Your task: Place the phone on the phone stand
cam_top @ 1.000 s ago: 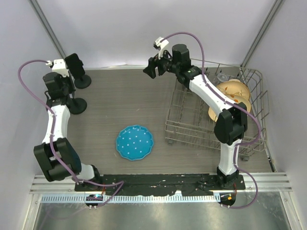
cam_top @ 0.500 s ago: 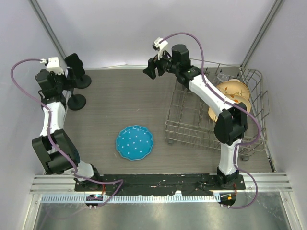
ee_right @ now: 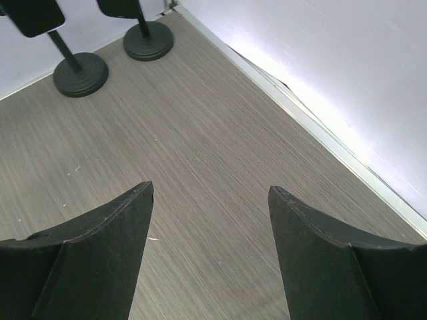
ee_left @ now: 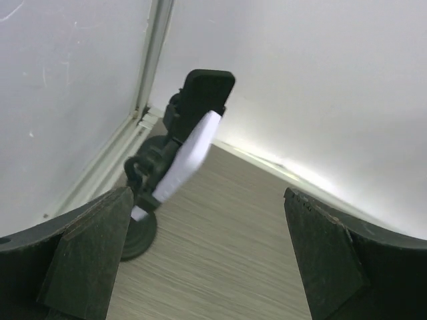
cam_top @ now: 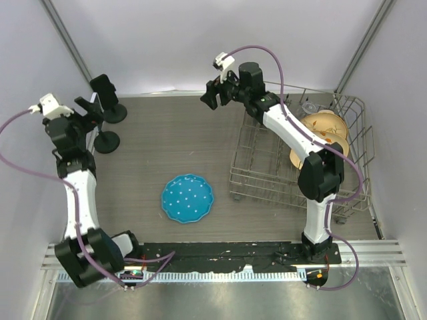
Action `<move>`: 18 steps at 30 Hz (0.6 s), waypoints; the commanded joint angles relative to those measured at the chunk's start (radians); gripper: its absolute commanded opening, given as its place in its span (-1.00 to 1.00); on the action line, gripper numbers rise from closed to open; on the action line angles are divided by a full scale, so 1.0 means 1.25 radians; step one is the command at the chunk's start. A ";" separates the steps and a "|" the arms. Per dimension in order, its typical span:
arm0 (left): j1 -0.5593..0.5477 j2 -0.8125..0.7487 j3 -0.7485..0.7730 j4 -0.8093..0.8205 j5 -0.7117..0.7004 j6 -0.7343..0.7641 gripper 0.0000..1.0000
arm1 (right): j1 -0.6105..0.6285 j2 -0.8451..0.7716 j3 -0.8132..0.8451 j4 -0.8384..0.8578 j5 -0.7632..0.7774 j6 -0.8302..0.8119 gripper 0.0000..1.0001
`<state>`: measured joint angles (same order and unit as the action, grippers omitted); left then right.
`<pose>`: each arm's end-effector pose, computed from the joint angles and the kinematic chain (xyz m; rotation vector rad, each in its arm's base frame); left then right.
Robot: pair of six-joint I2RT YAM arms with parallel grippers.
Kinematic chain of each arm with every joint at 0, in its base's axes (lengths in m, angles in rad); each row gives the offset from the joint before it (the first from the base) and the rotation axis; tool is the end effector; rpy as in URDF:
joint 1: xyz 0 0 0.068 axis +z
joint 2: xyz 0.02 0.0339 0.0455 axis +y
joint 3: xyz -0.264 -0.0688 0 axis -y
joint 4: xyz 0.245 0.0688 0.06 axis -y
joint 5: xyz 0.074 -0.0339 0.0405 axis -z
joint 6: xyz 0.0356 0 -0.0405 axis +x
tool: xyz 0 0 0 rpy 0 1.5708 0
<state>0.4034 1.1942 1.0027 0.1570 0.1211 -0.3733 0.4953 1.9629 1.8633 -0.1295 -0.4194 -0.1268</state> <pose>0.2630 0.1076 0.3675 -0.5200 1.5190 -0.0739 0.4105 0.2382 0.3686 -0.8403 1.6205 0.6383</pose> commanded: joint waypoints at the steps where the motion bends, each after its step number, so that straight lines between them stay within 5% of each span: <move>1: -0.029 -0.118 -0.133 0.038 -0.003 -0.153 1.00 | -0.002 -0.093 -0.003 0.003 0.107 0.028 0.50; 9: -0.272 -0.207 -0.238 0.179 0.124 0.054 1.00 | -0.002 -0.237 -0.069 -0.003 0.329 0.132 0.65; 14: -0.412 -0.223 -0.217 0.182 0.266 0.067 0.98 | 0.010 -0.351 -0.127 -0.051 0.448 0.228 0.66; 18: -0.464 -0.294 -0.230 0.165 0.330 0.102 0.99 | 0.020 -0.597 -0.324 -0.011 0.502 0.268 0.68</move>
<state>-0.1303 0.9199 0.6968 0.2966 0.4236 -0.3210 0.5018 1.4544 1.6169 -0.1825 0.0906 0.1188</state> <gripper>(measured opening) 0.994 0.833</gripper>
